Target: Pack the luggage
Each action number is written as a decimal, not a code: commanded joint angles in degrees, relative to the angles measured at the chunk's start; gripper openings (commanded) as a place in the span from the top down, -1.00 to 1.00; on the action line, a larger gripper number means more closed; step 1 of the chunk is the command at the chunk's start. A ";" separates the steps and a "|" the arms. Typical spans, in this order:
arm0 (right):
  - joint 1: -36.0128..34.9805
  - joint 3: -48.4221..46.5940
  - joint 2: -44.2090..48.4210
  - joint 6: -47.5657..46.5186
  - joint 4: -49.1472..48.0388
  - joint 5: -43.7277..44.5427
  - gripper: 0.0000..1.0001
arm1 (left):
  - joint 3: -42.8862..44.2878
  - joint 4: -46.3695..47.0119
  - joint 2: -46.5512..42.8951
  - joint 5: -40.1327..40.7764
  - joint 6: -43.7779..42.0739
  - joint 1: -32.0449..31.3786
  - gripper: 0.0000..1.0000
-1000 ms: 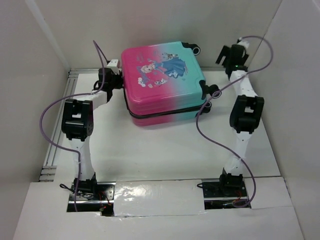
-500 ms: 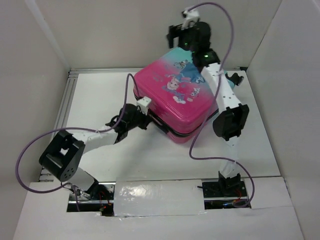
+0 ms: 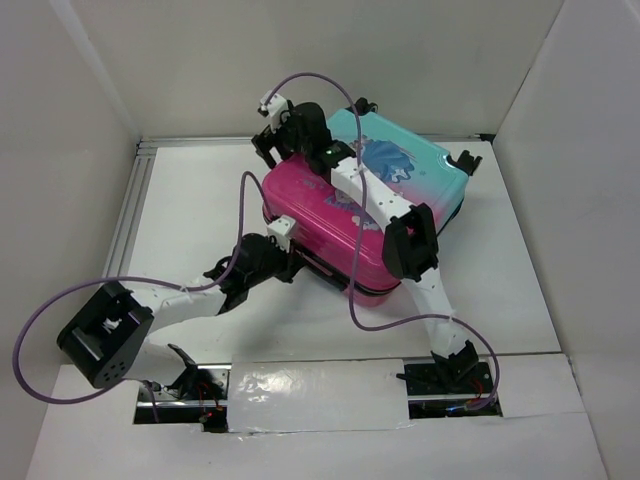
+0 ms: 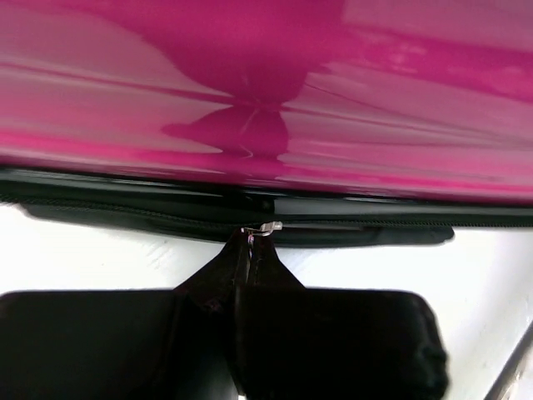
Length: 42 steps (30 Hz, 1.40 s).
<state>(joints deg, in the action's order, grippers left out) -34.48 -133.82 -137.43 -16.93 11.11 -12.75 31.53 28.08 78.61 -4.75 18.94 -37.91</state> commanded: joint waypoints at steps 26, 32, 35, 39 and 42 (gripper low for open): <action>2.14 23.33 11.29 -6.46 16.67 -18.19 -0.41 | 16.10 -1.71 14.29 -14.73 -4.25 31.23 1.00; 0.91 18.43 18.94 6.63 18.49 0.95 -0.91 | 9.72 3.03 9.91 -21.17 -7.70 28.95 1.00; 1.95 12.54 23.51 15.24 21.83 6.59 -0.98 | 5.58 4.35 5.69 -19.06 -6.64 26.84 1.00; 2.66 17.15 33.78 22.02 24.56 10.89 -0.98 | 5.03 2.34 4.54 -17.67 -6.63 25.35 1.00; 2.14 27.07 43.97 26.32 27.20 12.49 -0.98 | 6.52 -0.29 4.54 -15.12 -7.16 23.85 1.00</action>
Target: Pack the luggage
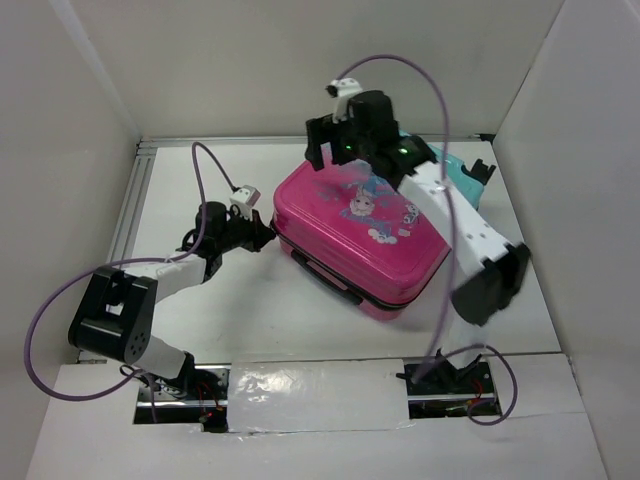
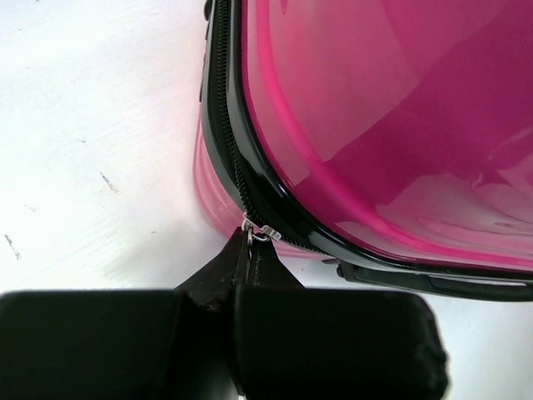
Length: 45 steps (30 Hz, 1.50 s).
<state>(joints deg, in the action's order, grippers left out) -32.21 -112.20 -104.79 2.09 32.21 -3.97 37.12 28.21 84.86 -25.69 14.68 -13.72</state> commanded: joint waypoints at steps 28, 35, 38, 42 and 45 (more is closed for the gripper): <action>-31.79 49.27 22.01 9.34 -7.16 20.14 -0.69 | -0.74 -2.10 -3.74 11.89 0.18 0.09 1.00; -28.44 49.89 16.90 5.82 -12.60 13.65 -0.58 | 0.31 -1.58 -2.59 10.22 0.18 1.23 1.00; -28.44 50.42 15.32 5.21 -13.83 14.43 -0.58 | 0.32 -0.88 -1.98 9.17 0.70 1.76 1.00; -28.44 49.89 13.57 4.50 -14.36 18.81 -0.58 | -0.30 -0.17 -1.98 7.77 1.23 2.29 1.00; -28.44 49.89 11.90 3.46 -14.89 21.80 -0.53 | -0.30 0.36 -1.98 7.24 1.75 2.90 1.00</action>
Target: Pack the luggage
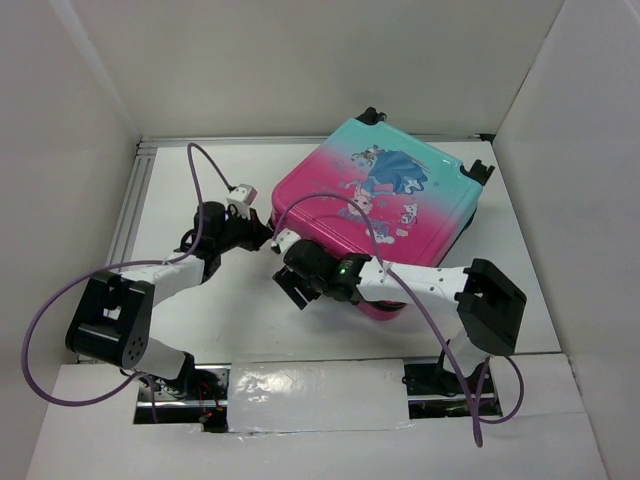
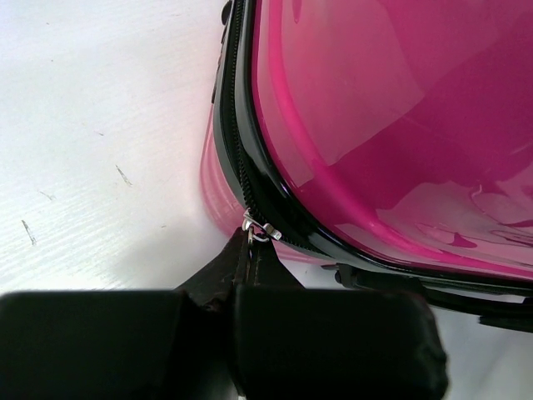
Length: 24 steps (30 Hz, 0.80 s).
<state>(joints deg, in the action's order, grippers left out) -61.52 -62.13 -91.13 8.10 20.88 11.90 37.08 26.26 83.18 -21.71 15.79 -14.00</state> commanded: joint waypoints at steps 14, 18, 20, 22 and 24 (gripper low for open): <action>-8.00 -5.45 -6.51 -1.42 1.61 24.74 -0.56 | -0.25 2.30 0.23 2.03 0.64 3.72 1.00; -8.01 -5.99 -6.51 -1.42 2.14 24.75 -0.58 | -0.25 2.30 0.23 1.50 0.64 3.72 1.00; -6.43 -5.46 -5.99 -2.03 0.92 23.35 -0.58 | -0.25 2.30 0.23 1.50 0.64 3.72 1.00; -5.90 -3.89 -6.51 -2.03 0.04 22.73 -0.58 | 0.27 2.30 0.23 1.50 0.64 3.72 1.00; -4.32 -3.18 -7.04 -2.65 -1.63 21.25 -0.58 | 0.27 2.30 0.23 1.50 0.64 3.72 1.00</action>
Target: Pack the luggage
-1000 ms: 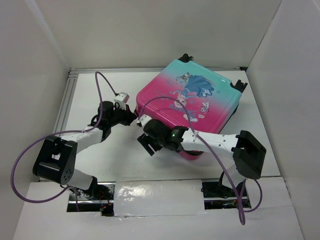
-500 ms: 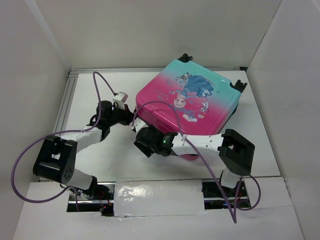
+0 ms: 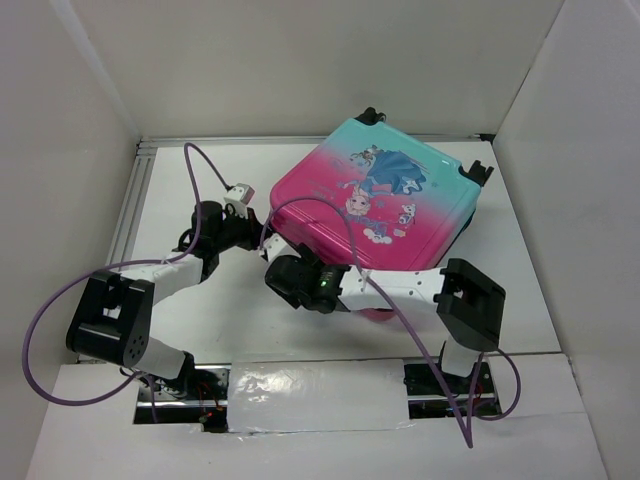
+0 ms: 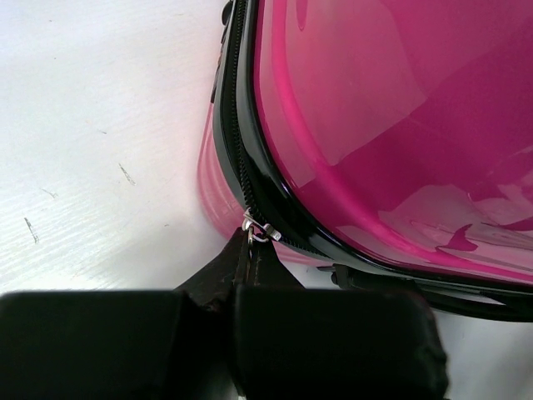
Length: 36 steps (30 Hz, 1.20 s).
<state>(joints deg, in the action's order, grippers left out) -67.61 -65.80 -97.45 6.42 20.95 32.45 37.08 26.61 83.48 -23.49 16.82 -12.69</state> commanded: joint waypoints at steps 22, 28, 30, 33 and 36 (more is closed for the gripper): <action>14.87 19.73 9.61 -9.49 -12.34 -15.57 1.00 | -2.54 -1.73 -5.08 6.17 0.14 5.04 1.00; 16.80 24.31 19.20 -4.32 -7.33 -9.78 1.00 | -3.15 -2.43 -6.22 3.53 0.67 9.17 1.00; 17.77 24.84 21.76 -1.51 -6.63 -2.01 1.00 | -3.15 -3.83 -7.72 4.06 -0.73 9.17 1.00; 23.37 22.91 26.42 6.06 -2.67 5.76 1.00 | -3.15 -6.39 -10.09 5.64 -2.32 9.17 1.00; 31.38 24.32 31.17 9.48 -3.72 6.49 1.00 | -3.15 -7.53 -11.50 7.58 -3.45 9.17 1.00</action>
<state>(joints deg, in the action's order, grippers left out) -51.16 -42.28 -75.18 -2.61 9.74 11.73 34.35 23.51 73.73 -35.24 17.98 -11.14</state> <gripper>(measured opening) 0.221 0.037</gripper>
